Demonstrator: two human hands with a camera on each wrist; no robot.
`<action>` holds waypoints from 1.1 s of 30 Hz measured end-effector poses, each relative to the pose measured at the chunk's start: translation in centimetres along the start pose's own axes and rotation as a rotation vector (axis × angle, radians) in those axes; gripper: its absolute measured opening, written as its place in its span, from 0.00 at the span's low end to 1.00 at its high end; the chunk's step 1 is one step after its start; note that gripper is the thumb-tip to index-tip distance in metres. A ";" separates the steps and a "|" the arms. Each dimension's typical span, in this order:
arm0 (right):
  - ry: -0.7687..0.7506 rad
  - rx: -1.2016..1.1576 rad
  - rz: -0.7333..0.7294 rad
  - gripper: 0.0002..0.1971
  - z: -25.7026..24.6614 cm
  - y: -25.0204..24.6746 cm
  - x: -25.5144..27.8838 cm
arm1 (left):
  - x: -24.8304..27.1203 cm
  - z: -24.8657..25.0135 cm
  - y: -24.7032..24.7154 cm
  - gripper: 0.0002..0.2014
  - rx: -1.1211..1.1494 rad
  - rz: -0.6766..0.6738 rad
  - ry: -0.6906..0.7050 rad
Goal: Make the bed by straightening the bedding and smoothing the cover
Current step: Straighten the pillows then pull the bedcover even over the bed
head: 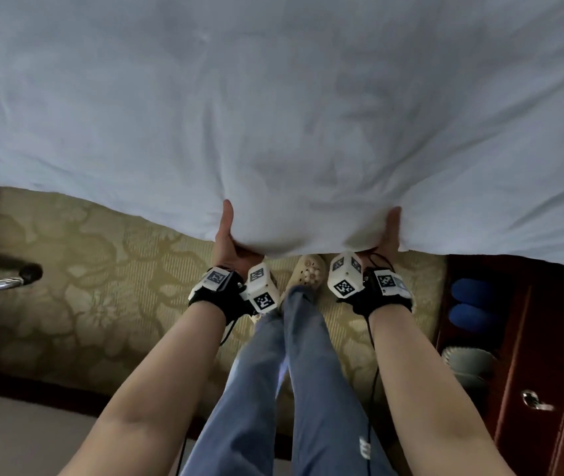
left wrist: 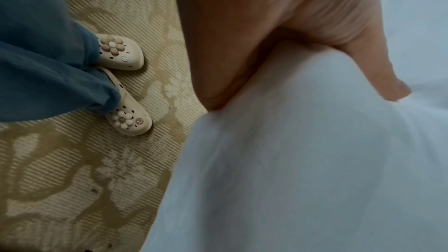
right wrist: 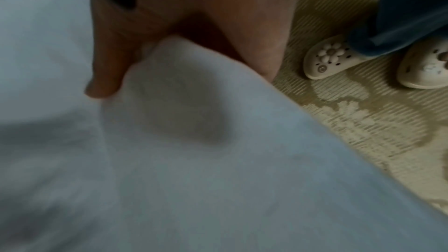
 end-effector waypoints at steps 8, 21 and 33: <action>-0.374 -0.079 0.032 0.27 -2.2 1.0 7.4 | 6.4 0.4 1.3 0.30 -0.012 -0.153 0.023; -0.563 0.032 0.203 0.27 -2.4 -3.5 9.6 | 5.0 -1.9 -2.3 0.23 -0.136 -0.192 0.053; -0.196 0.313 0.315 0.13 -4.9 -12.2 2.4 | -2.8 -9.2 -2.0 0.25 -0.757 -0.003 -0.165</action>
Point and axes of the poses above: each hand's wrist, its own x-axis away from the middle knuckle, its own y-axis out of the palm, z = x × y, the point moved 7 cm from there along -x, towards the middle knuckle, and after that the axes turned 7 degrees about -x, right-handed, at the moved point
